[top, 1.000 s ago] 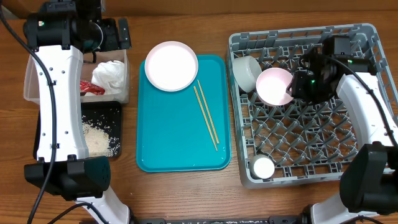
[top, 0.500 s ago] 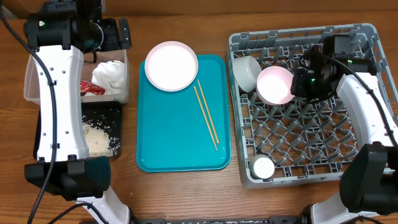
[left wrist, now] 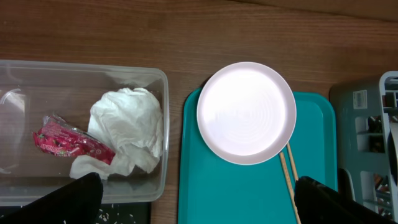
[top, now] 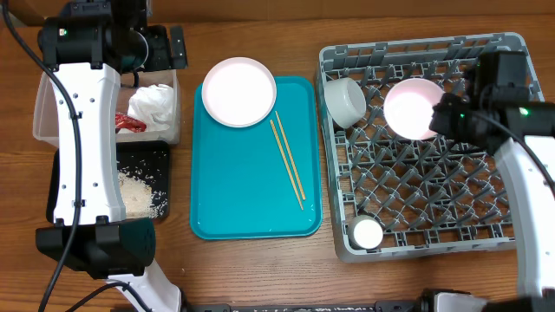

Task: Sort waste into correct bins and load items into the dishwasher
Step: 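Tilt the pink bowl upright in the rack and open right gripper, then move right gripper to the teal tray and grasp the pink plate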

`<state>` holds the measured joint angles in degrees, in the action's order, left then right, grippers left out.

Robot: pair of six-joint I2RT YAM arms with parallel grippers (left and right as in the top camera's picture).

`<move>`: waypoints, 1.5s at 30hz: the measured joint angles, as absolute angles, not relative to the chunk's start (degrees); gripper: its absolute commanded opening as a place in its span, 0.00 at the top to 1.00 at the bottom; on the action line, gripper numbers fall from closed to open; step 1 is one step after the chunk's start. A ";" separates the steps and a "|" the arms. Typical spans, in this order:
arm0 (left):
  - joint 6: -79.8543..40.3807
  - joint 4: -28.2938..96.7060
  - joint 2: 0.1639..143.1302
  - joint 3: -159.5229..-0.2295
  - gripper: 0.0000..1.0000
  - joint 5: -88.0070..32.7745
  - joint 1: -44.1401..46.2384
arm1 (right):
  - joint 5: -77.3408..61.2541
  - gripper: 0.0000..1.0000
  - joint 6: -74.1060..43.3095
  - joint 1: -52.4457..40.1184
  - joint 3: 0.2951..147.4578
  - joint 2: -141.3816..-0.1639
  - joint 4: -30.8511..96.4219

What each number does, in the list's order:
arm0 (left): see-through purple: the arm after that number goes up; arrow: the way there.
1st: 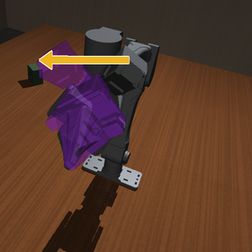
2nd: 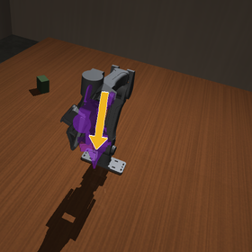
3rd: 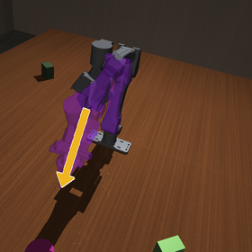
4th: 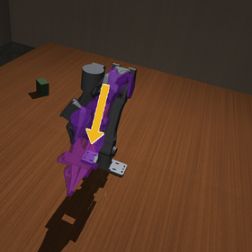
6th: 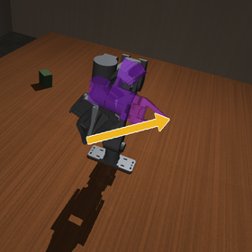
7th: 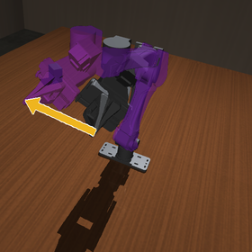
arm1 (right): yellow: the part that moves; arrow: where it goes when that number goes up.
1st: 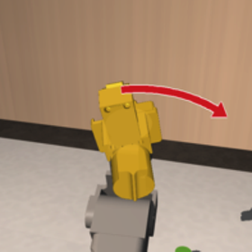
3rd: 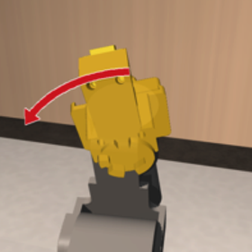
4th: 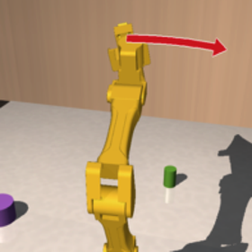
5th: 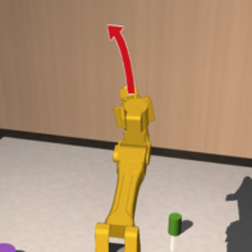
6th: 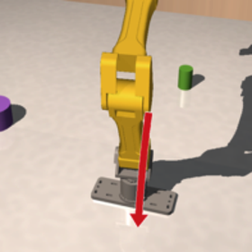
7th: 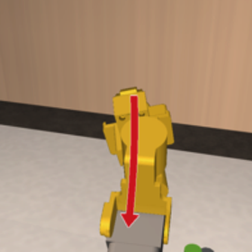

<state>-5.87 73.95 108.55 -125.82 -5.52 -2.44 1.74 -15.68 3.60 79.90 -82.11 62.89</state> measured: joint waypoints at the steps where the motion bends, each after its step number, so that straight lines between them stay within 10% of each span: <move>1: -5.87 73.95 108.55 -125.82 0.00 -5.52 -2.44 | 3.95 0.96 -16.95 2.87 79.90 -81.12 63.79; 17: -5.87 73.95 108.55 -125.82 0.00 -5.50 -1.98 | 52.27 0.96 -49.04 -32.25 79.85 -83.07 85.47; 41: -5.87 73.95 108.55 -125.82 0.00 -5.52 -1.85 | 72.58 0.96 -58.08 -42.00 79.83 -110.10 88.66; 44: -5.87 73.97 108.55 -125.82 0.00 -5.52 -1.85 | 70.08 0.80 -58.33 -43.05 79.83 -110.10 90.11; 45: -5.87 73.97 108.55 -125.82 0.00 -5.52 -1.85 | 68.18 0.42 -58.15 -43.62 79.81 -110.19 90.72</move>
